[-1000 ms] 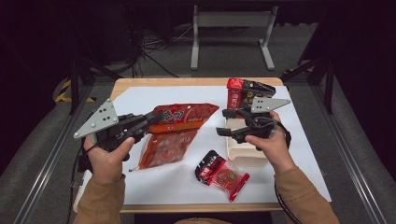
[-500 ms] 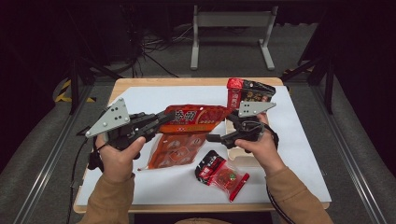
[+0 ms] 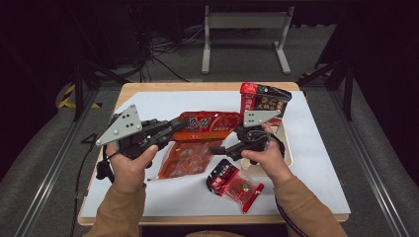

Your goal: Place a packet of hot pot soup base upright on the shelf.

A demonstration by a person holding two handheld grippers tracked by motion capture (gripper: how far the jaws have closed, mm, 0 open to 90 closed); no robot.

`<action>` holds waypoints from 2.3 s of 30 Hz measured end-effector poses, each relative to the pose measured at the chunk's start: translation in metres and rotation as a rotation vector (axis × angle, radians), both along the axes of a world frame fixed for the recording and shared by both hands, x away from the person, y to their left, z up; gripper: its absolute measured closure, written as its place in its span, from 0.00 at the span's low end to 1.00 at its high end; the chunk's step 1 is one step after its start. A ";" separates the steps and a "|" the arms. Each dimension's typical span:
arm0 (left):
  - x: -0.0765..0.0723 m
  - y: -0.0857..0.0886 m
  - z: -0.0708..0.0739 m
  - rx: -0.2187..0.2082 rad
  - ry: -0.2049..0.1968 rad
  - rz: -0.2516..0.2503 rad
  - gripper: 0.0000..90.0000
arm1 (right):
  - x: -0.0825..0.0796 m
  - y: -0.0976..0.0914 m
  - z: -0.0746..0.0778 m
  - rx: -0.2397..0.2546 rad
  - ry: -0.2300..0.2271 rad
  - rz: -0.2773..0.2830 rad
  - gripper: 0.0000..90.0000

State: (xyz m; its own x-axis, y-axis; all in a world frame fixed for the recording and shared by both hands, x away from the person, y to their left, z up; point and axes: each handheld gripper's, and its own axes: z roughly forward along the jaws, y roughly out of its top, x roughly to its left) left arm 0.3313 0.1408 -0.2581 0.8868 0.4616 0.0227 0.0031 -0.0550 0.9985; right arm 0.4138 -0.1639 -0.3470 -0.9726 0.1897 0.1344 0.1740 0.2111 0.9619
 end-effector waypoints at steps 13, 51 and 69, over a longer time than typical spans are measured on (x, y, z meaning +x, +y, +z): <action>0.002 0.003 -0.002 -0.017 -0.006 0.007 1.00 | -0.001 0.003 -0.004 0.029 0.029 0.073 0.48; 0.016 0.012 -0.011 0.038 0.056 0.005 0.60 | -0.022 -0.034 0.070 -0.135 -0.114 0.051 0.79; 0.022 0.029 -0.021 0.086 0.090 0.043 0.53 | -0.023 -0.057 0.104 -0.168 -0.116 -0.052 0.79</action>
State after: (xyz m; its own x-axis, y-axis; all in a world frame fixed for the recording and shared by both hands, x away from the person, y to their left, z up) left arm 0.3535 0.1700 -0.2794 0.8664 0.4992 -0.0149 0.0965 -0.1380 0.9857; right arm 0.3906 -0.2214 -0.2432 -0.9682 0.2498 -0.0159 0.0787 0.3641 0.9280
